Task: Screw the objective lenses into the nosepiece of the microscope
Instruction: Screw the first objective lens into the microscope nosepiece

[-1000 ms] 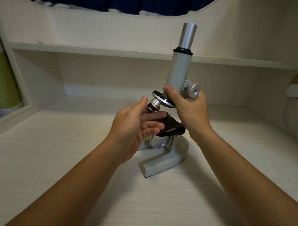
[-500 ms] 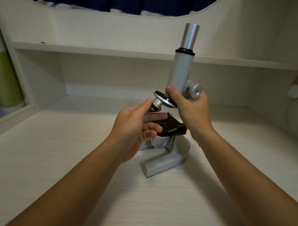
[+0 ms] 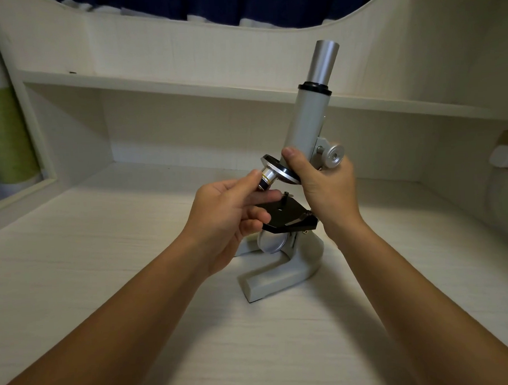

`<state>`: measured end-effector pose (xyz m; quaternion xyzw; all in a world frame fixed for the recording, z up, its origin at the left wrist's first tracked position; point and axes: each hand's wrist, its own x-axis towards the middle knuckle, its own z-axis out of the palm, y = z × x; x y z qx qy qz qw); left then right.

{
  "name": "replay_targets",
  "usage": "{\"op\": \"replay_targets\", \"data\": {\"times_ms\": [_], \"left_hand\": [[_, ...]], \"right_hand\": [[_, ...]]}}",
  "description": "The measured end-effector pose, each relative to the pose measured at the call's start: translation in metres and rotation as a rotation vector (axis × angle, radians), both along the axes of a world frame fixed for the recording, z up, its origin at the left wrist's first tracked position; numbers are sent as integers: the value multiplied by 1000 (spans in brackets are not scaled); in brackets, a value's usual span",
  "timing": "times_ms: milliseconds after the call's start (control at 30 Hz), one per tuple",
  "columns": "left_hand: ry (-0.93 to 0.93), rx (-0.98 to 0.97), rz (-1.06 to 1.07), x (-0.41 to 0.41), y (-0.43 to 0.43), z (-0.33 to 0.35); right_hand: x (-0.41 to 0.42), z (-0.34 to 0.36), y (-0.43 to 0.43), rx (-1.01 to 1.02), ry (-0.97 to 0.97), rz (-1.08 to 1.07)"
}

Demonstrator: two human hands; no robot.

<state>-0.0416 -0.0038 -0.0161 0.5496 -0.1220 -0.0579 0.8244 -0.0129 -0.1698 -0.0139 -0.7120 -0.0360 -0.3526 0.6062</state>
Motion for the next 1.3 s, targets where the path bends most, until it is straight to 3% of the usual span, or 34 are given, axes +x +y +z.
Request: {"op": "replay_targets", "data": {"times_ms": [167,333,500,733,1300], "left_hand": [[-47,3,39,0,2,0],[38,40,-78,-3,-2,2],[-62,50,-9,-1,2,0],[34,11,-73,-4,0,5],[-25,-7,-21,3,4,-1]], "right_hand": [[0,-1,-1,2,-7,6],[0,-1,-1,4,-2,7],[0,-1,-1,-11,-4,5],[-1,0,-1,-13,10,5],[-1,0,0,-4,-11,10]]}}
